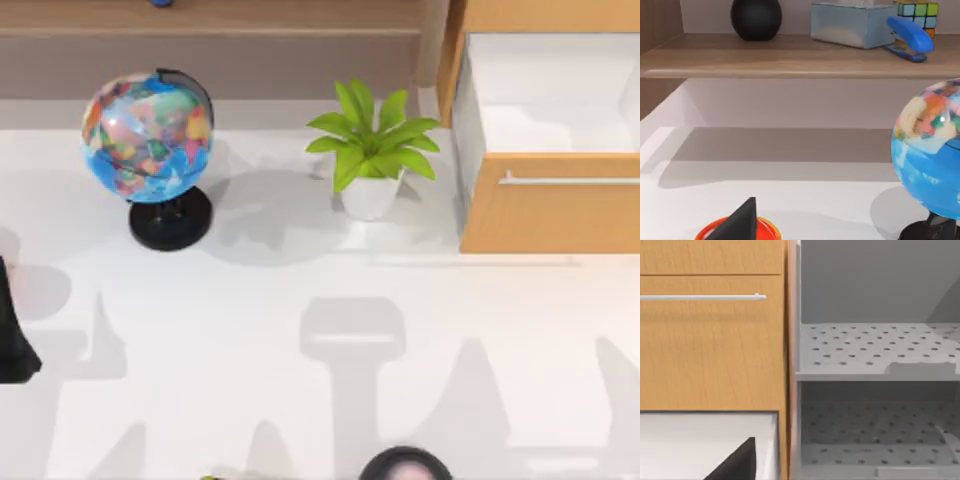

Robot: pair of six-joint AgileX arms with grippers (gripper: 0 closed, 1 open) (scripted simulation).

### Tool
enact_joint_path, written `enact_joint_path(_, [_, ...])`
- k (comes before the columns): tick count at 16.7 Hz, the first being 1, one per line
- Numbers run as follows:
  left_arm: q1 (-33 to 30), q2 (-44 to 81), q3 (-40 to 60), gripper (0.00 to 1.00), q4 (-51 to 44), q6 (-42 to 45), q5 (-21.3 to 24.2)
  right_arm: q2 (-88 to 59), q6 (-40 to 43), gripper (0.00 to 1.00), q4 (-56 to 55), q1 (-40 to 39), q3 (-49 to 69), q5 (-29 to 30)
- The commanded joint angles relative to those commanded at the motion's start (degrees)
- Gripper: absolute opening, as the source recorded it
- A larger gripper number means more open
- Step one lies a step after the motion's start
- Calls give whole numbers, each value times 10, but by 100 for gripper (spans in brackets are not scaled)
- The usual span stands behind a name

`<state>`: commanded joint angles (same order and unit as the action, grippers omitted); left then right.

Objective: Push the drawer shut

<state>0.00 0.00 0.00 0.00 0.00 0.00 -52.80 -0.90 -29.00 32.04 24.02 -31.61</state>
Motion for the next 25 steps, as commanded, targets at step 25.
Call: enact_joint_path(25, [0, 0, 0, 100, 0, 0, 0, -371, 529, 100, -454, -333, -117, 292])
